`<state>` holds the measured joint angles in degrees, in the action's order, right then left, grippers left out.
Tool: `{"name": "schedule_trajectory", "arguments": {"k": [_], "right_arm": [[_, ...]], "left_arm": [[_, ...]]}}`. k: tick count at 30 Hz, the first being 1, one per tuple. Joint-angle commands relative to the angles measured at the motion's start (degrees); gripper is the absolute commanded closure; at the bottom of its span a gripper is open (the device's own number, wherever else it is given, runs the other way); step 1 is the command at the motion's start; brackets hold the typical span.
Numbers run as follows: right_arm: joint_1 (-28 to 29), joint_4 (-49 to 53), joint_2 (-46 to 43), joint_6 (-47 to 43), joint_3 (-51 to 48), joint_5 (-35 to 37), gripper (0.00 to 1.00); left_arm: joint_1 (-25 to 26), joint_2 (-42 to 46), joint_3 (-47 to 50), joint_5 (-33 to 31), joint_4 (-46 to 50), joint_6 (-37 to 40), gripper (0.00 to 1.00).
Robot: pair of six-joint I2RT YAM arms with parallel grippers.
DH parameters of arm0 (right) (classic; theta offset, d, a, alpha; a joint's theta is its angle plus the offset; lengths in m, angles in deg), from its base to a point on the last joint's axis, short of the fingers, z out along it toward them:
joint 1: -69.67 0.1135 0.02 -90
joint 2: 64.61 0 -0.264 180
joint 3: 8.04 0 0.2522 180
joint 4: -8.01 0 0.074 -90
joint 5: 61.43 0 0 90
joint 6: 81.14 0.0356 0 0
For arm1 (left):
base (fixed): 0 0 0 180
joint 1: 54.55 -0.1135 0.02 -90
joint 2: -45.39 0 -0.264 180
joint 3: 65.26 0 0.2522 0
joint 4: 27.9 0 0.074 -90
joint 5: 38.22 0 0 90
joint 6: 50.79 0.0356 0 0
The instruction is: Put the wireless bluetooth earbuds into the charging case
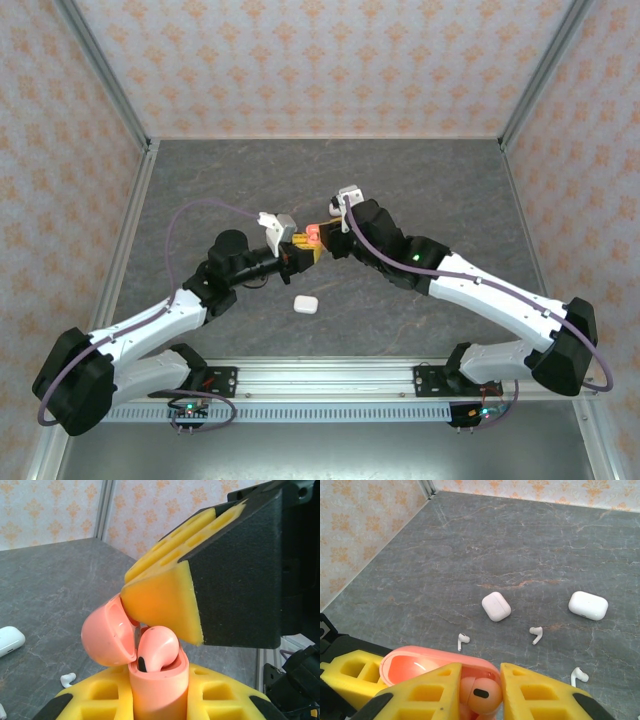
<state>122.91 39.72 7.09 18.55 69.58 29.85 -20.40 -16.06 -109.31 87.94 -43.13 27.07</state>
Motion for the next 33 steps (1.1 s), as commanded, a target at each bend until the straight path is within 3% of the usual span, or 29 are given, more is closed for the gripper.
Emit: {"name": "schedule_trajectory", "arguments": {"k": [1, 13, 18, 22, 27, 33], "right_arm": [[0.34, 1.21, -1.52, 1.11, -1.01, -1.70, 0.76], [0.29, 0.53, -3.59, 3.56, -1.11, -3.00, 0.67], [-2.01, 1.09, -6.54, 4.17, 0.65, -5.19, 0.57], [-6.70, 0.86, -8.62, 5.15, 1.10, -12.40, 0.47], [-13.68, -0.82, -9.83, 6.23, -1.16, -26.67, 0.25], [-16.16, -7.56, -8.84, 8.54, -4.93, -40.24, 0.06]], "left_arm": [[0.38, 0.82, -1.45, -0.02, -3.43, -0.26, 1.00], [0.40, 0.83, -0.92, 0.49, -4.40, -0.54, 1.00], [0.38, 0.98, -0.57, 1.35, -5.24, -0.53, 1.00], [0.39, 1.20, -0.39, 2.10, -6.00, -0.62, 1.00], [0.47, 1.51, -0.81, 3.87, -6.47, -0.69, 1.00], [1.59, 1.47, -1.86, 6.61, -6.31, 0.34, 1.00]]}}
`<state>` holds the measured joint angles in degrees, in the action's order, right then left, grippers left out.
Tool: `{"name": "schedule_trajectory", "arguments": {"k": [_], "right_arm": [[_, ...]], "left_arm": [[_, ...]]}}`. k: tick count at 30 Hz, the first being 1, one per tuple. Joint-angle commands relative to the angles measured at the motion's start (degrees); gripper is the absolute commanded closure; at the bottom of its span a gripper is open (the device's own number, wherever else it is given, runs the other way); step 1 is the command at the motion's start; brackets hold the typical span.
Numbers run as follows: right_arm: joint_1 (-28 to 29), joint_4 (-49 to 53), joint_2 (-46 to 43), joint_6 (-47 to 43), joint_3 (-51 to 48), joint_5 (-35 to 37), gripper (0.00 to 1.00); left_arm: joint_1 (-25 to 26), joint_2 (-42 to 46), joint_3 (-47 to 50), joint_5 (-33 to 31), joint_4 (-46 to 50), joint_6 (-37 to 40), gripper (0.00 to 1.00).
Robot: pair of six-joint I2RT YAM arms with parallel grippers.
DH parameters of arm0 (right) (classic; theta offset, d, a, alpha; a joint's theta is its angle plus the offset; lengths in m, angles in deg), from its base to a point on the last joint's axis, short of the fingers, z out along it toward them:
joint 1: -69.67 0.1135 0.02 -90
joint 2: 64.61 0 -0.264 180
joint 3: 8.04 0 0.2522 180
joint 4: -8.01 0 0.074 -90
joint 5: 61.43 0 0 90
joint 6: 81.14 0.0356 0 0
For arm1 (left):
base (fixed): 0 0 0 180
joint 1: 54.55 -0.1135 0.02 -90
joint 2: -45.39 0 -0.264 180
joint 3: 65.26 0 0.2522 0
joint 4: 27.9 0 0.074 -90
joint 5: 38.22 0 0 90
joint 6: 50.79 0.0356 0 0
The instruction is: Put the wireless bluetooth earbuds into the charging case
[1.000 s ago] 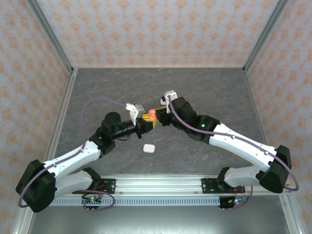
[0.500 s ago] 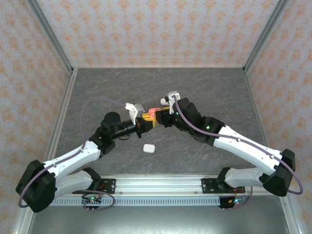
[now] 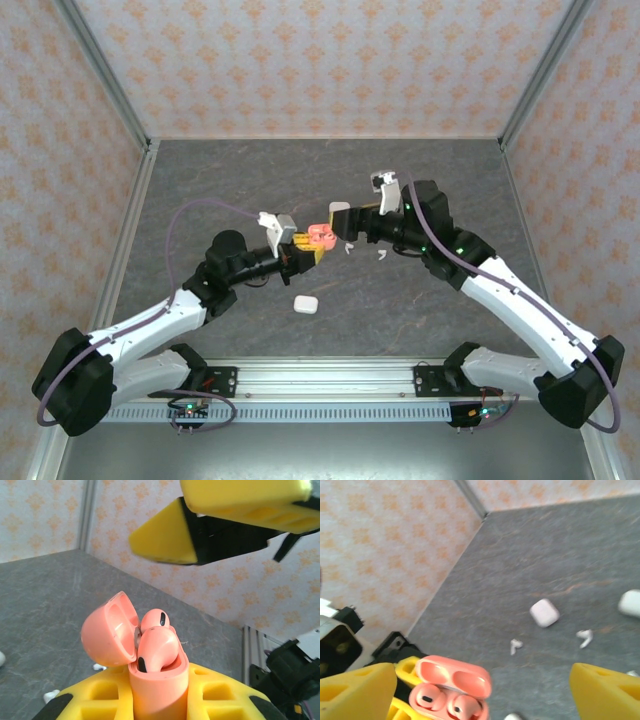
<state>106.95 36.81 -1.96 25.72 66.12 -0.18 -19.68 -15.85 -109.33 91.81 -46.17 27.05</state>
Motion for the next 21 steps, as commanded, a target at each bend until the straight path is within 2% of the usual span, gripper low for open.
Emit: {"name": "schedule_trajectory", "arguments": {"k": [1, 8, 15, 21], "right_arm": [[-0.18, -5.75, 0.58, 1.79, -1.83, -11.77, 0.05], [-0.14, -6.61, 3.62, 1.78, -0.86, -17.10, 0.03], [-0.19, -6.84, 3.86, 1.26, -0.37, -19.02, 0.11], [-0.23, -6.84, 3.27, 0.65, -0.10, -18.62, 0.12]], "left_arm": [[1.05, 1.13, -2.01, 2.98, -3.21, 0.40, 1.00], [1.87, 0.25, -3.16, 3.39, -2.34, 1.10, 1.00], [2.09, -0.18, -3.62, 3.21, -1.33, 1.67, 1.00], [2.05, -0.71, -3.94, 3.29, -0.80, 1.87, 1.00]]}}
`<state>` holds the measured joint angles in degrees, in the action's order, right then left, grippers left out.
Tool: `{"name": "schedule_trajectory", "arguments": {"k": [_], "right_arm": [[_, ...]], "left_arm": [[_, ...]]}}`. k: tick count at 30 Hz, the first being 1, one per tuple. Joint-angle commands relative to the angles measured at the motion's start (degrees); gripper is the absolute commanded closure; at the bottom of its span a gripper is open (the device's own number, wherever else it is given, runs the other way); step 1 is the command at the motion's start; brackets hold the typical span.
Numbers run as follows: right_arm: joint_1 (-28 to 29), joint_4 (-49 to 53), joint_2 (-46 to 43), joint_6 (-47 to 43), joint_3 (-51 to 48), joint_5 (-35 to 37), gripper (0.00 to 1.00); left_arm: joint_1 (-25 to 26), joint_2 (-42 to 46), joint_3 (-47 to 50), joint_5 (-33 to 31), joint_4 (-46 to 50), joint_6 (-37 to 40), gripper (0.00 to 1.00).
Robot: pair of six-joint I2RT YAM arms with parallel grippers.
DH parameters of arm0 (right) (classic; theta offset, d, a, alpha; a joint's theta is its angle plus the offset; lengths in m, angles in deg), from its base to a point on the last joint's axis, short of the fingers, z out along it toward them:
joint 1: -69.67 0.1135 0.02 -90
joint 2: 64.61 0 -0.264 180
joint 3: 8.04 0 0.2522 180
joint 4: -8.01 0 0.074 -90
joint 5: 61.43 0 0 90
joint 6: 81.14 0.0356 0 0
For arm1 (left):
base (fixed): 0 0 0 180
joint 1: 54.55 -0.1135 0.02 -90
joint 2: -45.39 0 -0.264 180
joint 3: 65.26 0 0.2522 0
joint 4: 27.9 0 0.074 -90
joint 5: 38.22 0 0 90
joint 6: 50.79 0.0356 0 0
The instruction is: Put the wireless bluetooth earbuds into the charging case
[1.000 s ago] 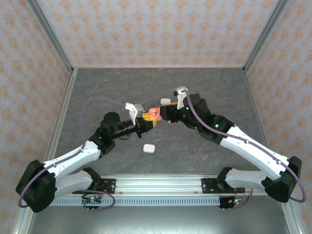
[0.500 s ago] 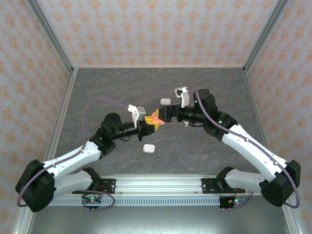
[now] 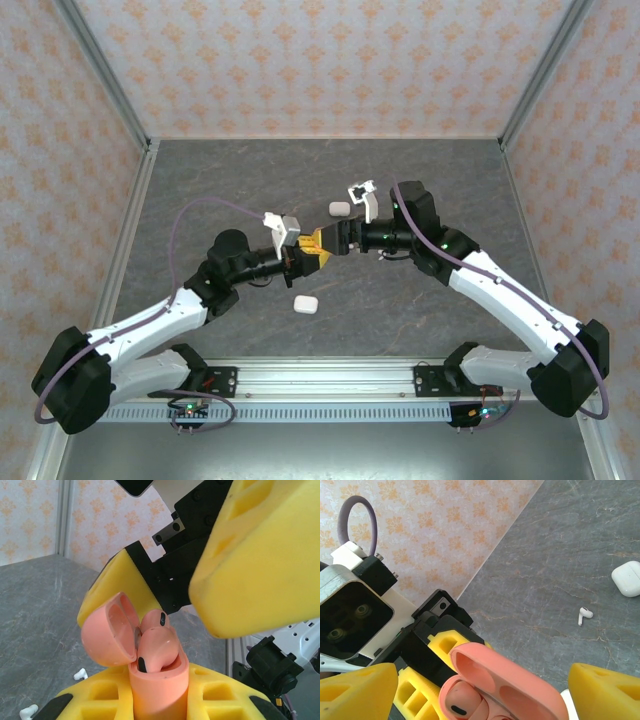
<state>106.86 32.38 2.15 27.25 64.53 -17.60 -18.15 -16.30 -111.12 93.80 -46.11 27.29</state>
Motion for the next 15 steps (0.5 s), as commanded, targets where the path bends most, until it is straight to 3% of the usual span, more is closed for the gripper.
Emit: {"name": "schedule_trajectory", "arguments": {"k": [1, 7, 15], "right_arm": [[-0.12, -2.46, -1.08, -1.13, 1.49, -1.11, 0.13], [-0.18, -1.54, -2.83, -2.55, 1.47, 0.10, 0.19], [-0.15, 0.94, -4.89, -4.17, 1.30, 1.23, 0.20]], "left_arm": [[0.55, -0.27, -2.27, 1.31, -0.43, 1.91, 1.00], [0.60, -0.18, -2.35, 1.13, 0.38, 2.34, 1.00], [0.60, -0.01, -2.44, 0.78, 1.38, 2.78, 1.00]]}}
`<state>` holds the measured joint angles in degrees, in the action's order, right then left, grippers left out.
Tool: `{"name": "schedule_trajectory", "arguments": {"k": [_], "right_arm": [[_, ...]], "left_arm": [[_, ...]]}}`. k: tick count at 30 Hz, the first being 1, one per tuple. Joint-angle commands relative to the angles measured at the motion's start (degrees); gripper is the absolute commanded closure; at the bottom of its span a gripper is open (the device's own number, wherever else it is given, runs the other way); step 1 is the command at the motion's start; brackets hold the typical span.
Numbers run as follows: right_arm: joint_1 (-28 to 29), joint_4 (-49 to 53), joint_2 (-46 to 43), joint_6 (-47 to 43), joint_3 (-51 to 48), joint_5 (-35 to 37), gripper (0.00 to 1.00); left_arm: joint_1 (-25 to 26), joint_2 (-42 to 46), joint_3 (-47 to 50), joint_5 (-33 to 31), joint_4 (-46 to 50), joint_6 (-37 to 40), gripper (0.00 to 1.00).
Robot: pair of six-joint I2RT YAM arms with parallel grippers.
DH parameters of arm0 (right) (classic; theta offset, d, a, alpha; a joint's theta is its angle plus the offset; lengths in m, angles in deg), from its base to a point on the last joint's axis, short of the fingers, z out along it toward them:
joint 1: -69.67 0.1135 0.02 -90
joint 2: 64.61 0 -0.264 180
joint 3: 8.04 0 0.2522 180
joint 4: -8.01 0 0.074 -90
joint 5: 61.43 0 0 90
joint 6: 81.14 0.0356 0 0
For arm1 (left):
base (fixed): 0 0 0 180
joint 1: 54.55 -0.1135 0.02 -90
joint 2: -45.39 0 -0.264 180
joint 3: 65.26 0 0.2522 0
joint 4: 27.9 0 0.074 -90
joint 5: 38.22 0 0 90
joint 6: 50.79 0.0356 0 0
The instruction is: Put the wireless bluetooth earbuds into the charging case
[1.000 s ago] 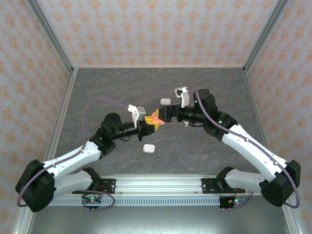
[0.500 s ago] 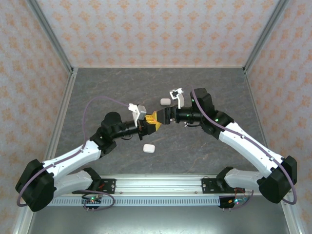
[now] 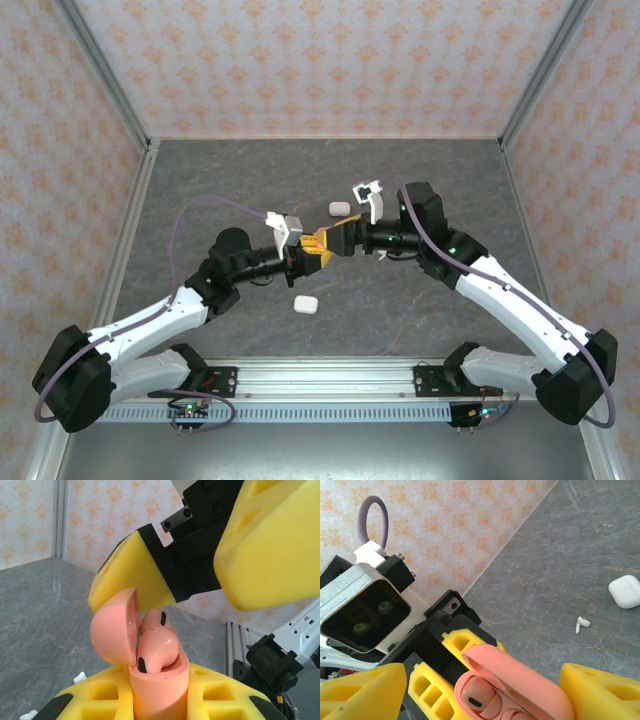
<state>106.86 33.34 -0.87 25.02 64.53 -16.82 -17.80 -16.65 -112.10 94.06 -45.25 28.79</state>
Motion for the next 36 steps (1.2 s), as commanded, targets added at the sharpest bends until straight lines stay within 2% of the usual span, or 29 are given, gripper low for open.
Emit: {"name": "schedule_trajectory", "arguments": {"k": [1, 16, 22, 25, 28, 31, 34, 36], "right_arm": [[-0.12, 0.44, -2.04, -2.19, 1.31, 0.78, 0.20], [-0.17, 0.46, -4.30, -2.73, -0.51, -0.41, 0.21], [-0.17, 1.68, -4.69, -2.50, -1.29, 1.95, 0.20], [-0.14, 3.38, -4.72, -2.36, -0.68, 5.58, 0.19], [-0.27, 7.13, -4.92, -2.59, 0.92, 12.98, 0.16], [-1.42, 9.05, -5.58, -0.56, 0.96, 20.34, 0.08], [-3.89, 7.05, -6.71, 3.71, -2.00, 22.81, 0.01], [-5.62, 4.64, -7.85, 7.35, -5.32, 23.67, 0.01]], "left_arm": [[0.25, 0.34, -1.43, 0.44, 0.59, 1.31, 1.00], [0.25, 0.39, -1.28, -0.50, 1.31, 1.43, 1.00], [0.27, 0.44, -1.28, -0.53, 0.88, 1.20, 1.00], [0.25, 0.52, -1.58, -1.07, 1.52, 1.12, 1.00], [0.25, 0.22, -3.13, -2.74, 5.94, 2.00, 1.00], [0.08, -0.75, -4.70, -5.25, 10.20, 2.89, 1.00], [-1.32, -2.33, -5.54, -7.19, 12.23, 2.25, 1.00], [-3.84, -4.20, -6.43, -6.56, 13.07, 0.71, 1.00]]}}
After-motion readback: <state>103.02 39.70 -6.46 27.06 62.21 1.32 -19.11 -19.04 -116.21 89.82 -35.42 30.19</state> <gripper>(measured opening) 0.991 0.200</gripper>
